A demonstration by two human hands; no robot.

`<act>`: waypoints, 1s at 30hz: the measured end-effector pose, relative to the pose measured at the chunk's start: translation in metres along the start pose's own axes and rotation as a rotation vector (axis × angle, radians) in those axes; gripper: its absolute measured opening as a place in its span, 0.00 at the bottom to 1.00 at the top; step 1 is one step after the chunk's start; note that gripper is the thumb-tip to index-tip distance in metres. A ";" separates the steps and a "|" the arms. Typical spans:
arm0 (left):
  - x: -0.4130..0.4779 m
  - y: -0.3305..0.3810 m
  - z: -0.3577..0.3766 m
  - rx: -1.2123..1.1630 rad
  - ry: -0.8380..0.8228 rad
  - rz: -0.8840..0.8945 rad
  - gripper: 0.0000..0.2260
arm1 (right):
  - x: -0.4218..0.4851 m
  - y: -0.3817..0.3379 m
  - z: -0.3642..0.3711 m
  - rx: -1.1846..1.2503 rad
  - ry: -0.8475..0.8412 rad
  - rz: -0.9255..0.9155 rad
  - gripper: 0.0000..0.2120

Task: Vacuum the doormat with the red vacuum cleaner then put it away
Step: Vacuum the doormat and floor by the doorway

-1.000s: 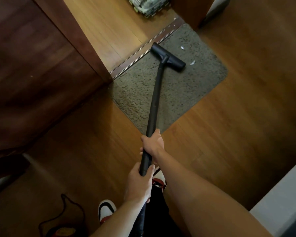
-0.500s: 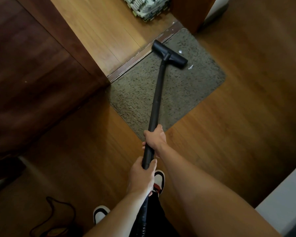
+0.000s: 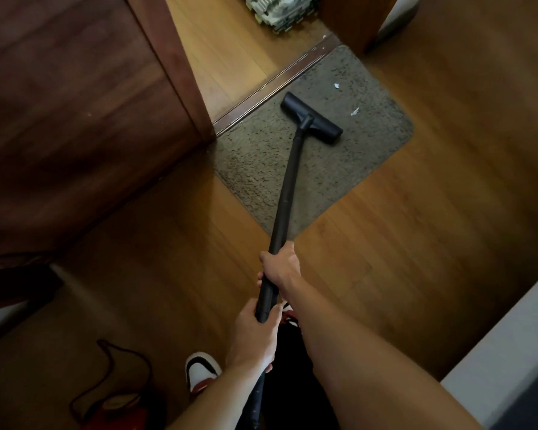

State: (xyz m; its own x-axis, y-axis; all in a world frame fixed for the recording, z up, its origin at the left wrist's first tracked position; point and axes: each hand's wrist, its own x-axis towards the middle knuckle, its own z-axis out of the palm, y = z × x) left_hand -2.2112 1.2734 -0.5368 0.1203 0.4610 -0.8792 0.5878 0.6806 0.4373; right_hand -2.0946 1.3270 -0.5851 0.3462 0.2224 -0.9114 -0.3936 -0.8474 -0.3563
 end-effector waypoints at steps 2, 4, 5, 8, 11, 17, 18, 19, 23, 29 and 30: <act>-0.009 -0.016 -0.012 0.019 -0.005 -0.004 0.09 | -0.012 0.015 0.012 0.000 -0.004 0.012 0.15; -0.016 -0.032 -0.023 0.036 -0.009 -0.006 0.09 | -0.022 0.029 0.023 0.008 -0.007 0.023 0.15; -0.019 -0.040 -0.028 0.046 -0.008 -0.003 0.10 | -0.027 0.036 0.028 0.013 -0.007 0.026 0.14; -0.030 -0.059 -0.039 0.075 -0.001 0.016 0.09 | -0.041 0.053 0.038 0.020 0.012 0.028 0.14; -0.044 -0.069 -0.047 0.119 -0.013 0.025 0.09 | -0.056 0.068 0.043 0.026 0.039 0.033 0.15; -0.061 -0.071 -0.059 0.187 -0.102 -0.007 0.08 | -0.069 0.087 0.042 0.038 0.076 0.058 0.14; -0.060 -0.073 -0.059 0.198 -0.099 -0.017 0.08 | -0.069 0.089 0.043 0.046 0.074 0.059 0.14; -0.060 -0.075 -0.058 0.201 -0.090 -0.031 0.08 | -0.069 0.090 0.042 0.045 0.072 0.055 0.14; -0.051 -0.071 -0.047 0.179 -0.087 -0.065 0.09 | -0.060 0.086 0.037 -0.005 0.106 0.019 0.12; -0.033 -0.028 -0.013 0.177 -0.081 -0.045 0.09 | -0.033 0.050 -0.004 0.037 0.083 0.026 0.12; -0.031 -0.017 -0.004 0.173 -0.086 -0.041 0.09 | -0.027 0.042 -0.013 0.037 0.081 0.026 0.12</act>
State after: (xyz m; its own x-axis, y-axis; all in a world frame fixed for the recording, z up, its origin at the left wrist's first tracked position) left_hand -2.2283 1.2497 -0.5165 0.1566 0.3795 -0.9118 0.7212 0.5868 0.3681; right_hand -2.1095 1.2790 -0.5728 0.4029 0.1599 -0.9011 -0.4338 -0.8336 -0.3419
